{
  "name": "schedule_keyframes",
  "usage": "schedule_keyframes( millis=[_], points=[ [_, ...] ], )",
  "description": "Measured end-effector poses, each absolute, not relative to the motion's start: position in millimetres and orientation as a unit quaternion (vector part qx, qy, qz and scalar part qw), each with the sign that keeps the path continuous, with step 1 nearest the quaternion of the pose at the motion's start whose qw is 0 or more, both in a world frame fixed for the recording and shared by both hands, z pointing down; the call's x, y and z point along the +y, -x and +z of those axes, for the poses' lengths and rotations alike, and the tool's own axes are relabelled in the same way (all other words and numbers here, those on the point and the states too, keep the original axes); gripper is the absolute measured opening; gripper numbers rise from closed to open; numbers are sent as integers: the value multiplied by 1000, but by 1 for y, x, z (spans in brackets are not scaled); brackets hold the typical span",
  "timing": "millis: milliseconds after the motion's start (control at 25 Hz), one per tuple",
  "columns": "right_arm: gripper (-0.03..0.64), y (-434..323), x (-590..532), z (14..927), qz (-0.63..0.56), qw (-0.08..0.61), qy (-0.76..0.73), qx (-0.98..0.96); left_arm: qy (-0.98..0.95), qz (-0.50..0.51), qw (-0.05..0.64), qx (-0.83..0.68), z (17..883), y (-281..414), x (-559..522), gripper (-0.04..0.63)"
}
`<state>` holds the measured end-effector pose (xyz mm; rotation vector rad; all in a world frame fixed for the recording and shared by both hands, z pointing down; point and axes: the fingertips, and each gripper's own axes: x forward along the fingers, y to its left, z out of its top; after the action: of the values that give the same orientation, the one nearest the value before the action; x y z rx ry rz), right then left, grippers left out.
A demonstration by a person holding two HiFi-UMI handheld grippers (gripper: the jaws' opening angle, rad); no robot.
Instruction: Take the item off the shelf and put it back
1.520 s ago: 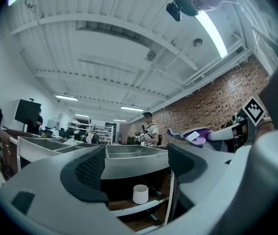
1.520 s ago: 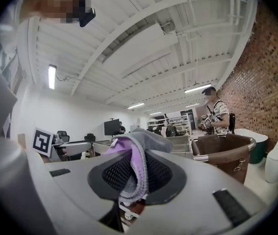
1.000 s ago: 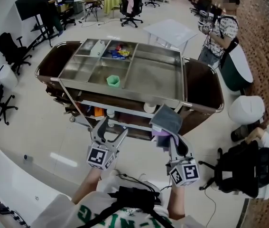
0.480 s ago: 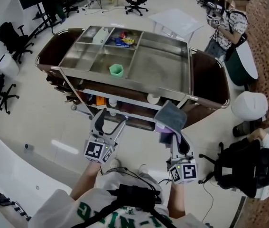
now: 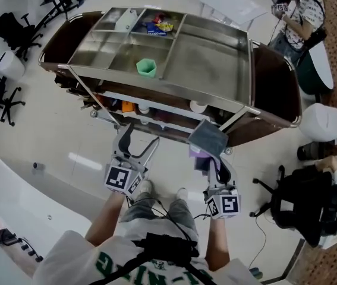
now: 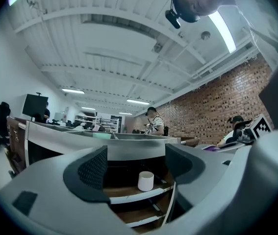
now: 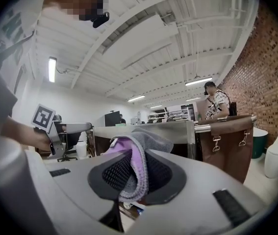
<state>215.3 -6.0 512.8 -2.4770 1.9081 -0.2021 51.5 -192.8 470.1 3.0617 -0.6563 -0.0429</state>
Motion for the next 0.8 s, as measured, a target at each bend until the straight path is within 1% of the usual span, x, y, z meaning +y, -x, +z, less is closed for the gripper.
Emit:
schedule_keyframes(
  millis=[160, 280, 400, 520, 640, 800],
  points=[
    [80, -220, -18, 561, -72, -5, 785, 615, -977, -12, 0, -212, 498, -56, -195, 359],
    [80, -222, -24, 606, -73, -2, 786, 614, -979, -8, -4, -204, 535, -58, -195, 359],
    [80, -224, -32, 669, -94, 2, 784, 613, -978, -3, -2, -208, 577, -60, -201, 358],
    [80, -231, -40, 743, -121, -17, 783, 610, -977, -1, 18, -213, 614, -67, -206, 357],
    [81, -244, -60, 811, -143, -28, 785, 602, -977, 5, 8, -215, 653, -73, -218, 359],
    [81, -263, -98, 881, -147, -52, 775, 613, -974, 2, 7, -224, 685, -79, -229, 357]
  ],
)
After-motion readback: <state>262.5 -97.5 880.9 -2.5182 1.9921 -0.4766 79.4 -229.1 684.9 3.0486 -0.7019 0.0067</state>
